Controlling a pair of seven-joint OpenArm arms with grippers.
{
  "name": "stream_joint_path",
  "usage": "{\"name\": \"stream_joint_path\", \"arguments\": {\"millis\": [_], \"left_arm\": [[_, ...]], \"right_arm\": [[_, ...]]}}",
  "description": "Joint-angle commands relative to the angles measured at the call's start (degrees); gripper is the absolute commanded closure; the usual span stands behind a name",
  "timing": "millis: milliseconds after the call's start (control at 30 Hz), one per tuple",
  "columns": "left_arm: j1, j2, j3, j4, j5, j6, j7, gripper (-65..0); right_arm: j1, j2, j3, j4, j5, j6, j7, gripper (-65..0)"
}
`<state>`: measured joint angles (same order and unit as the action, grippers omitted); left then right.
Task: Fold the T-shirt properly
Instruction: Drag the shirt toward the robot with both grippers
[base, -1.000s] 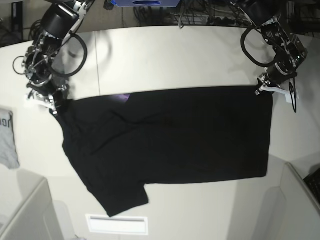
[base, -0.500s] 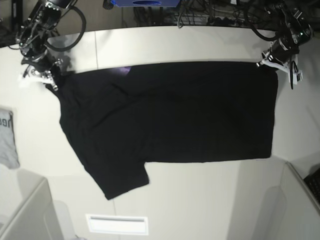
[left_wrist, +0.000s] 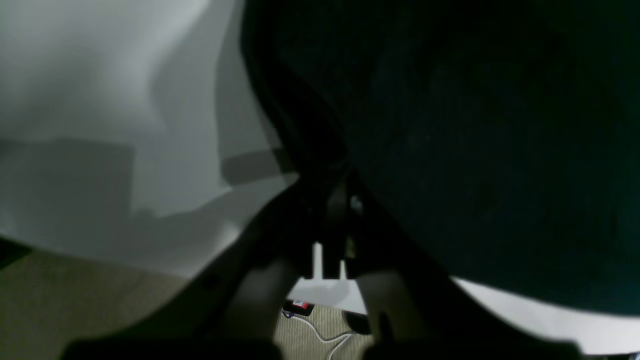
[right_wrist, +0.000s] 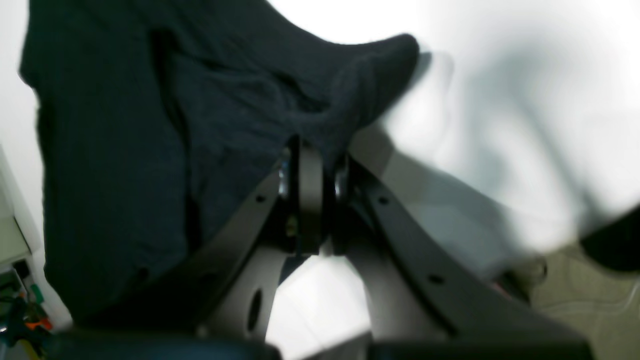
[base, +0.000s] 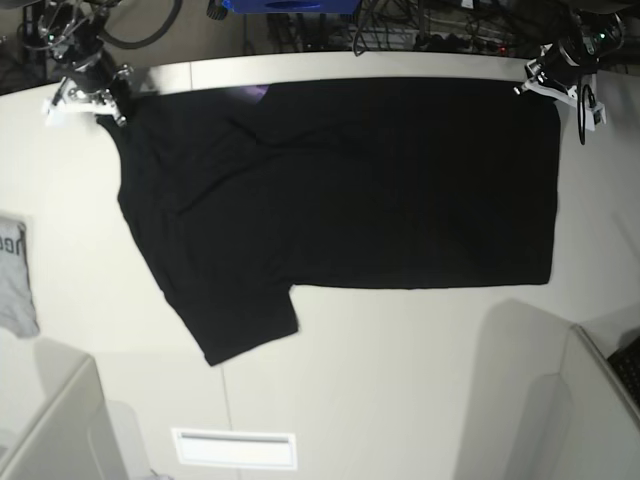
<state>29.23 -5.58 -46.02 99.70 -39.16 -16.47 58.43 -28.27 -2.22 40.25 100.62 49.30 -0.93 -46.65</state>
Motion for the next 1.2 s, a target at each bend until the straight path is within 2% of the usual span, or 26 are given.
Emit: {"name": "stream_joint_path", "arguments": {"millis": [0, 333, 467, 1167], "left_arm": [[0.3, -0.6, -0.4, 1.0, -0.4, -0.3, -0.8, 0.0], [-0.8, -0.7, -0.4, 1.0, -0.4, -0.3, -0.8, 0.0], [-1.2, -0.7, -0.4, 1.0, -0.3, -0.3, -0.8, 0.0], [1.5, -0.3, -0.4, 1.0, -0.4, -0.3, -0.7, 0.0]], "right_arm": [[-1.0, 0.7, 0.3, 1.9, 0.8, 0.3, 1.0, 0.0], [-3.4, -0.4, 0.7, 4.0, 0.7, 0.2, 1.1, 0.0], [-3.4, -0.6, 4.3, 3.9, 0.7, 0.2, 0.6, 0.0], [-2.5, -0.6, 3.8, 3.4, 0.3, 0.2, 0.5, 0.0]]}}
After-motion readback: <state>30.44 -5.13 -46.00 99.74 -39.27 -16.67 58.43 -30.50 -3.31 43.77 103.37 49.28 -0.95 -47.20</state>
